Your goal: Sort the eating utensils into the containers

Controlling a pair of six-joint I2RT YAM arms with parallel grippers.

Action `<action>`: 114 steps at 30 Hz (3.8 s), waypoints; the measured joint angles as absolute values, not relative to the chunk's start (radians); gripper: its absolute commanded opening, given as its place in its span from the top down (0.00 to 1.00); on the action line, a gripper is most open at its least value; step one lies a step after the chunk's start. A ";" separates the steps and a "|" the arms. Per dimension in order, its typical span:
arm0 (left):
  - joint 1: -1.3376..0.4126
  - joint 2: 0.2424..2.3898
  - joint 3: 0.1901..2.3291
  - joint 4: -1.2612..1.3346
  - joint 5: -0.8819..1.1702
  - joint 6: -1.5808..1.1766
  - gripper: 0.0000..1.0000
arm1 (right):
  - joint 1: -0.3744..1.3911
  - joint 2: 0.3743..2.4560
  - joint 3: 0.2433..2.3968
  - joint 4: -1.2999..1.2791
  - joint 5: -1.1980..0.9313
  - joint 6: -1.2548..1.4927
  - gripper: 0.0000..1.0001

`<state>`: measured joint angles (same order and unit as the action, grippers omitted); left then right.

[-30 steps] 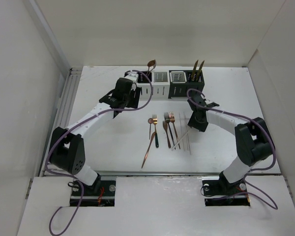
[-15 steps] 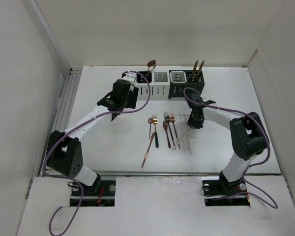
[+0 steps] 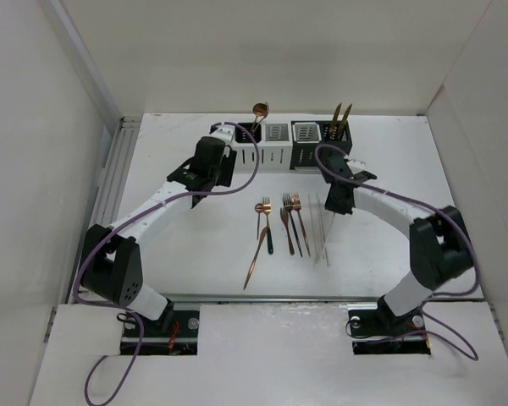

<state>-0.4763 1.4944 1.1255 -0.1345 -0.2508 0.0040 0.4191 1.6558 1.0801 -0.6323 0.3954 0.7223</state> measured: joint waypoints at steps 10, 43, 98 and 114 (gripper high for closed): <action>-0.481 1.422 1.055 -0.205 -0.074 0.072 0.47 | 0.531 1.282 1.280 -0.286 0.521 0.392 1.00; -0.624 1.597 1.030 -0.298 0.271 0.295 0.43 | 0.431 2.025 1.656 0.271 0.509 0.079 1.00; -0.879 1.741 1.062 -0.413 0.144 0.264 0.45 | 0.502 1.603 1.221 0.583 0.657 0.042 0.29; -0.916 1.810 1.139 -0.560 0.104 0.303 1.00 | 0.531 1.205 0.993 0.524 0.773 0.042 0.29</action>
